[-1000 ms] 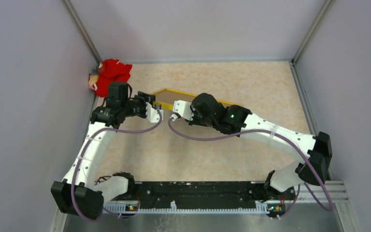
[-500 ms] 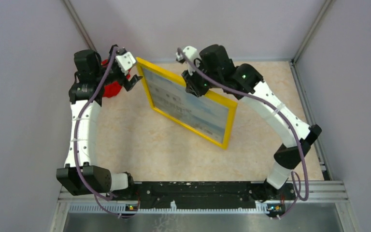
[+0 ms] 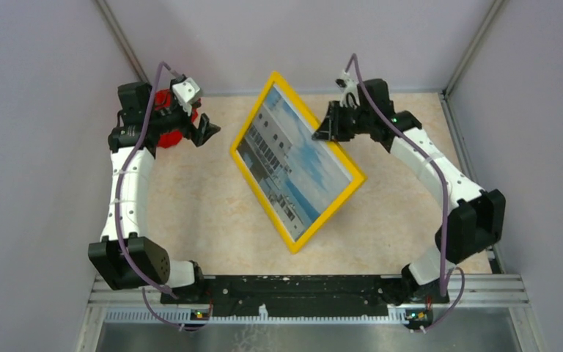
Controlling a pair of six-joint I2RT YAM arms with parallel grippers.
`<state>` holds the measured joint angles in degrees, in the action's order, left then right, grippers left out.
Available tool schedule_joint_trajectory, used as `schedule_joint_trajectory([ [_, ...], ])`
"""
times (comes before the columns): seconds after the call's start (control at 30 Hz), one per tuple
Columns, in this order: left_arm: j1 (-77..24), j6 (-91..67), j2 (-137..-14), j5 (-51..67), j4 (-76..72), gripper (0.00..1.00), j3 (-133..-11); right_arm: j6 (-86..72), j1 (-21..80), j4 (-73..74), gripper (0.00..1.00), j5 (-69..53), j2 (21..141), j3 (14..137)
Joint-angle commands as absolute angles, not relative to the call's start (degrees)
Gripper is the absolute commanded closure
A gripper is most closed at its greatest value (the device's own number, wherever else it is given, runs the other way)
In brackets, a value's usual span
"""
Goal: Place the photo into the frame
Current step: Turn over the photo frame at the center of the board.
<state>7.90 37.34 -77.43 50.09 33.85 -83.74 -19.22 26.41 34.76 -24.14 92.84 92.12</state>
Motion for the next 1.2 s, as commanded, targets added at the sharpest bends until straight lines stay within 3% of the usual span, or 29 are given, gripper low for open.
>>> schedule_joint_trajectory([
  [0.0, 8.6, 34.6, -81.7, 49.4, 37.6, 0.01, -86.3, -30.4, 20.4, 16.6, 1.0, -26.5, 82.6, 76.8],
  [0.4, 8.9, 31.2, -83.9, 45.1, 33.7, 0.01, -75.5, -43.7, 16.9, -10.1, 1.0, -12.2, 69.6, 35.2],
  [0.63, 8.9, 32.3, -87.1, 47.3, 35.3, 0.01, -73.6, -42.6, 16.9, -22.7, 1.0, -5.8, 74.2, 26.7],
  [0.93, 9.0, 34.6, -89.8, 47.4, 38.0, 0.01, -73.3, -39.8, 16.9, -25.7, 0.66, -2.7, 79.8, 25.4],
  [0.97, 9.0, 34.6, -89.9, 47.4, 37.8, 0.01, -73.1, -39.6, 16.9, -25.7, 0.48, -1.8, 79.7, 25.1],
  [1.0, 9.0, 34.6, -90.0, 47.4, 37.8, 0.01, -73.2, -39.0, 16.9, -25.6, 0.09, -1.1, 79.6, 24.9],
  [1.03, 9.0, 34.4, -90.1, 47.5, 37.7, 0.01, -73.2, -38.4, 16.9, -25.5, 0.02, -0.5, 79.3, 24.9],
  [1.17, 9.0, 33.9, -90.3, 47.8, 37.0, 0.01, -72.8, -35.7, 16.9, -21.1, 0.01, 2.3, 77.3, 26.6],
])
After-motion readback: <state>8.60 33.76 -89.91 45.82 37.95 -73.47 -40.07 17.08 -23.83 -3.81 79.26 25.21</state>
